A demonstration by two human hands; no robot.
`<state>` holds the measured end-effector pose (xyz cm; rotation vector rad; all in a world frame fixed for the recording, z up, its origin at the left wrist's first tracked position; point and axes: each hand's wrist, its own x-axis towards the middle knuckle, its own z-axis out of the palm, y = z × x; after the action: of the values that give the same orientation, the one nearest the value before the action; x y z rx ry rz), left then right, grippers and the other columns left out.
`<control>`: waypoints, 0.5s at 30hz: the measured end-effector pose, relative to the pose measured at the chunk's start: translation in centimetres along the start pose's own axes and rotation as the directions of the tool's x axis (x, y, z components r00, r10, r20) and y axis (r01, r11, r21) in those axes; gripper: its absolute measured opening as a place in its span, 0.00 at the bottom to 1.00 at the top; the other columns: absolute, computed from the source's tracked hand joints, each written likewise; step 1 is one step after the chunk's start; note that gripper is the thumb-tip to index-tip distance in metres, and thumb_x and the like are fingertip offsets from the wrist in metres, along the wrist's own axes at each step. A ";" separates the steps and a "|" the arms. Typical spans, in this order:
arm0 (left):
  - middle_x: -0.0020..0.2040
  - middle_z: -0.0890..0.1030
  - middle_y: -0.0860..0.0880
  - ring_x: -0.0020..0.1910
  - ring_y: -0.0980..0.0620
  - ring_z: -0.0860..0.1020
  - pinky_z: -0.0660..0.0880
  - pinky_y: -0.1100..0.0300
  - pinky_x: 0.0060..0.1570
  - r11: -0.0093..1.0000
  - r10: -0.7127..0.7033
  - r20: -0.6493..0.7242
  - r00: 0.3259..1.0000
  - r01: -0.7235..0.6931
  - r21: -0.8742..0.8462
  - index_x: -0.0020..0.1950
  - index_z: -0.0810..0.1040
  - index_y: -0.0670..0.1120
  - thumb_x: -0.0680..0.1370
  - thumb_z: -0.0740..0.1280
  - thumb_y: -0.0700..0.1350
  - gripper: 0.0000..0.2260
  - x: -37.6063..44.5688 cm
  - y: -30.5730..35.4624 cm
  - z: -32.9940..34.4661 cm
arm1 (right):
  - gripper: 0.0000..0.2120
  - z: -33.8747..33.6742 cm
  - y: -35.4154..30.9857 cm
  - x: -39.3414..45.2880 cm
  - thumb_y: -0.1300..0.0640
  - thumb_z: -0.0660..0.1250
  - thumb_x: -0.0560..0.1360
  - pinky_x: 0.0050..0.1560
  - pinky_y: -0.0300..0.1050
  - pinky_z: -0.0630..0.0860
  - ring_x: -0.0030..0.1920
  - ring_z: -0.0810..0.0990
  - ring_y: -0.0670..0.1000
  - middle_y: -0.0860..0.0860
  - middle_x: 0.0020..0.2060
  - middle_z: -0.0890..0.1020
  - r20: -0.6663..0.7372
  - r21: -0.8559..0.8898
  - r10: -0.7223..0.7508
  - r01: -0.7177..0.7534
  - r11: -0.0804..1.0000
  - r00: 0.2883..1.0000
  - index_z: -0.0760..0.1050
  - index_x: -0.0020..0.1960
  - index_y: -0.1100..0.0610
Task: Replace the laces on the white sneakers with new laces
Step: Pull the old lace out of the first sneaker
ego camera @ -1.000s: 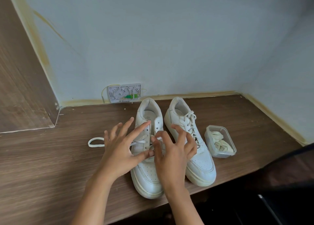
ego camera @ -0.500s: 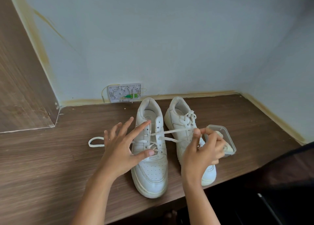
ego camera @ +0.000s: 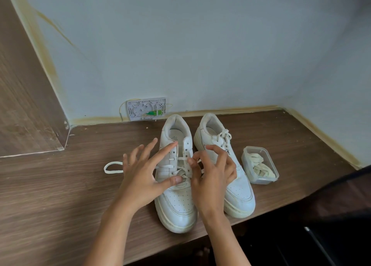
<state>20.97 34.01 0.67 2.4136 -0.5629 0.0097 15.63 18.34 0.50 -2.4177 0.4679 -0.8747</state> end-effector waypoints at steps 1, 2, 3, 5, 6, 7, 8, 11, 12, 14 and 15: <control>0.79 0.52 0.60 0.76 0.47 0.51 0.48 0.37 0.73 1.000 0.001 -0.003 1.000 -0.001 0.001 0.67 0.46 0.83 0.61 0.55 0.80 0.36 0.0 0.0 0.0 | 0.08 0.0 -0.1 0.0 0.56 0.70 0.76 0.65 0.57 0.59 0.64 0.63 0.55 0.46 0.64 0.69 -0.019 0.015 0.003 -0.002 1.000 1.000 0.74 0.47 0.44; 0.79 0.52 0.60 0.76 0.47 0.51 0.48 0.37 0.73 1.000 0.003 -0.007 1.000 -0.003 0.001 0.67 0.47 0.83 0.61 0.54 0.80 0.36 0.0 0.0 0.0 | 0.10 -0.1 -0.3 0.0 0.58 0.70 0.76 0.65 0.59 0.61 0.63 0.63 0.55 0.46 0.63 0.69 -0.045 0.027 0.012 -0.011 1.000 0.999 0.73 0.47 0.44; 0.79 0.52 0.60 0.76 0.47 0.52 0.48 0.37 0.73 1.000 0.005 -0.010 1.000 -0.005 -0.001 0.67 0.47 0.82 0.61 0.54 0.81 0.36 0.1 0.0 0.0 | 0.12 -0.1 -0.5 -0.1 0.61 0.70 0.75 0.64 0.59 0.62 0.62 0.64 0.55 0.46 0.62 0.69 -0.080 0.033 0.016 -0.014 0.999 0.997 0.73 0.48 0.45; 0.79 0.52 0.60 0.76 0.47 0.51 0.48 0.37 0.73 1.000 0.004 -0.008 1.000 -0.004 -0.003 0.67 0.47 0.82 0.61 0.54 0.81 0.36 0.1 0.0 0.0 | 0.12 -0.3 -0.6 0.1 0.65 0.67 0.74 0.59 0.57 0.63 0.58 0.64 0.52 0.47 0.60 0.70 -0.175 0.043 0.035 -0.028 0.999 0.984 0.72 0.48 0.49; 0.79 0.52 0.60 0.76 0.47 0.51 0.48 0.37 0.73 1.000 0.004 -0.005 1.000 -0.004 0.001 0.68 0.47 0.82 0.61 0.54 0.81 0.36 0.1 -0.1 0.0 | 0.09 -0.5 -0.4 0.4 0.64 0.65 0.75 0.55 0.55 0.63 0.56 0.64 0.52 0.48 0.57 0.71 -0.254 0.055 0.065 -0.053 0.997 0.965 0.72 0.49 0.51; 0.79 0.51 0.60 0.76 0.47 0.51 0.48 0.36 0.73 1.000 0.006 -0.001 1.000 -0.006 0.009 0.68 0.47 0.82 0.61 0.54 0.81 0.36 0.1 -0.2 0.1 | 0.03 -0.8 0.0 0.8 0.60 0.63 0.77 0.53 0.53 0.61 0.55 0.65 0.52 0.49 0.55 0.72 -0.323 0.088 0.107 -0.083 0.993 0.940 0.72 0.49 0.53; 0.79 0.51 0.61 0.76 0.47 0.50 0.49 0.36 0.73 1.000 0.007 0.001 1.000 -0.007 0.016 0.68 0.46 0.81 0.61 0.54 0.81 0.37 0.1 -0.2 0.1 | 0.05 -1.2 0.3 1.4 0.55 0.60 0.79 0.53 0.50 0.58 0.53 0.66 0.53 0.48 0.53 0.72 -0.382 0.123 0.156 -0.118 0.985 0.911 0.73 0.48 0.55; 0.79 0.51 0.60 0.76 0.48 0.51 0.50 0.36 0.73 1.000 0.010 -0.004 1.000 -0.010 0.020 0.69 0.46 0.81 0.61 0.54 0.81 0.37 0.2 -0.4 0.2 | 0.12 -2.3 1.4 2.3 0.47 0.63 0.80 0.56 0.51 0.58 0.53 0.63 0.51 0.45 0.51 0.68 -0.412 0.188 0.275 -0.215 0.958 0.868 0.75 0.47 0.55; 0.79 0.51 0.60 0.76 0.48 0.51 0.50 0.37 0.73 1.000 0.013 -0.007 1.000 -0.013 0.017 0.69 0.46 0.81 0.62 0.54 0.81 0.37 0.2 -0.4 0.2 | 0.10 -2.5 1.5 2.3 0.48 0.66 0.79 0.56 0.51 0.58 0.53 0.62 0.51 0.45 0.51 0.68 -0.401 0.189 0.288 -0.229 0.955 0.870 0.76 0.47 0.55; 0.79 0.51 0.60 0.76 0.48 0.51 0.50 0.37 0.73 1.000 0.024 -0.011 1.000 -0.024 0.012 0.69 0.47 0.80 0.62 0.55 0.80 0.37 0.2 -0.4 0.2 | 0.06 -2.4 1.5 2.0 0.50 0.69 0.78 0.57 0.49 0.57 0.53 0.63 0.51 0.45 0.52 0.67 -0.366 0.166 0.257 -0.209 0.964 0.894 0.77 0.48 0.53; 0.79 0.51 0.60 0.76 0.48 0.51 0.50 0.37 0.73 1.000 0.029 -0.012 1.000 -0.029 0.007 0.70 0.47 0.80 0.62 0.55 0.80 0.37 0.2 -0.4 0.2 | 0.04 -2.3 1.2 1.8 0.52 0.70 0.77 0.57 0.48 0.56 0.54 0.64 0.52 0.45 0.53 0.67 -0.328 0.164 0.222 -0.176 0.971 0.918 0.77 0.50 0.51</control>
<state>21.27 34.09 0.29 2.4104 -0.5938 0.0381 15.23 15.66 2.18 -2.0570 0.7487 -1.2020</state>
